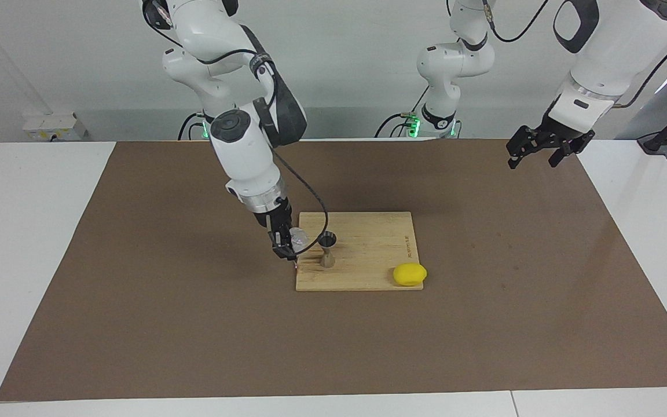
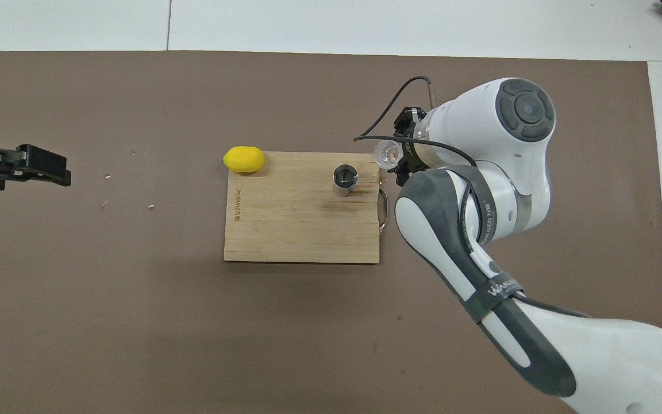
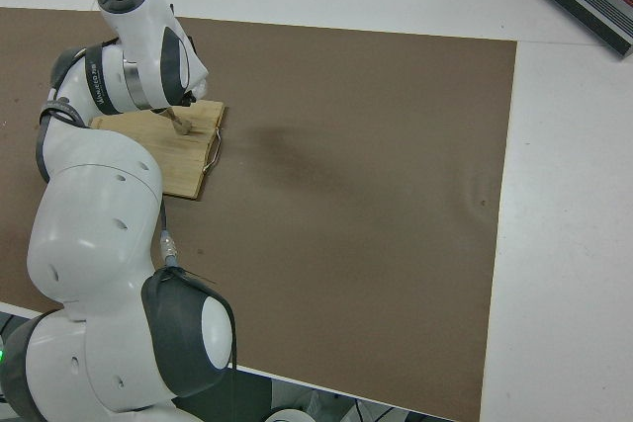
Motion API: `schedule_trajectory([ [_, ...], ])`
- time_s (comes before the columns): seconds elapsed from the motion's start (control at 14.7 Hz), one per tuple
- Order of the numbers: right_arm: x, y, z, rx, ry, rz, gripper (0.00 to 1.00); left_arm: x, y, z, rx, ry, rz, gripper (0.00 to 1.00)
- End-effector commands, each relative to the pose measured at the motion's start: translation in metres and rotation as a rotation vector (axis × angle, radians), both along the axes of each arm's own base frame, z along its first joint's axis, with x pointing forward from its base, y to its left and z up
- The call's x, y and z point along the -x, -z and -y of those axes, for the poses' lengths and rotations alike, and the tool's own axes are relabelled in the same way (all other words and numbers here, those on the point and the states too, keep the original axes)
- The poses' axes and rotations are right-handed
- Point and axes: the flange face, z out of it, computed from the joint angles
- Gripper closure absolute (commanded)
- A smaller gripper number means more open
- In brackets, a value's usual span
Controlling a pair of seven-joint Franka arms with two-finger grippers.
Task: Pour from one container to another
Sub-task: 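Carry the glass cup back toward its starting spot with the right gripper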
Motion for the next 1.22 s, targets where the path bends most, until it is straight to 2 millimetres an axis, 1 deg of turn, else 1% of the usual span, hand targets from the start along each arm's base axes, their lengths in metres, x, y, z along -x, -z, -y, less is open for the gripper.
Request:
schedule_trajectory([
  [0.0, 0.009, 0.016, 0.033, -0.061, 0.057, -0.044, 1.00, 0.008, -0.001, -0.001, 0.009, -0.003, 0.006, 0.00],
  [0.14, 0.015, 0.025, 0.043, -0.110, 0.062, -0.064, 1.00, 0.008, -0.001, -0.001, 0.009, -0.005, 0.006, 0.00],
  [0.41, 0.024, 0.049, 0.095, -0.205, 0.109, -0.109, 1.00, 0.008, -0.001, -0.001, 0.009, -0.005, 0.006, 0.00],
  [0.61, 0.034, 0.067, 0.126, -0.253, 0.118, -0.127, 1.00, 0.008, -0.001, -0.001, 0.009, -0.003, 0.006, 0.00],
  [0.95, 0.045, 0.083, 0.155, -0.308, 0.126, -0.135, 1.00, 0.008, -0.001, -0.001, 0.009, -0.003, 0.006, 0.00],
  [1.16, 0.046, 0.092, 0.180, -0.325, 0.121, -0.137, 1.00, 0.008, -0.001, -0.001, 0.009, -0.005, 0.006, 0.00],
])
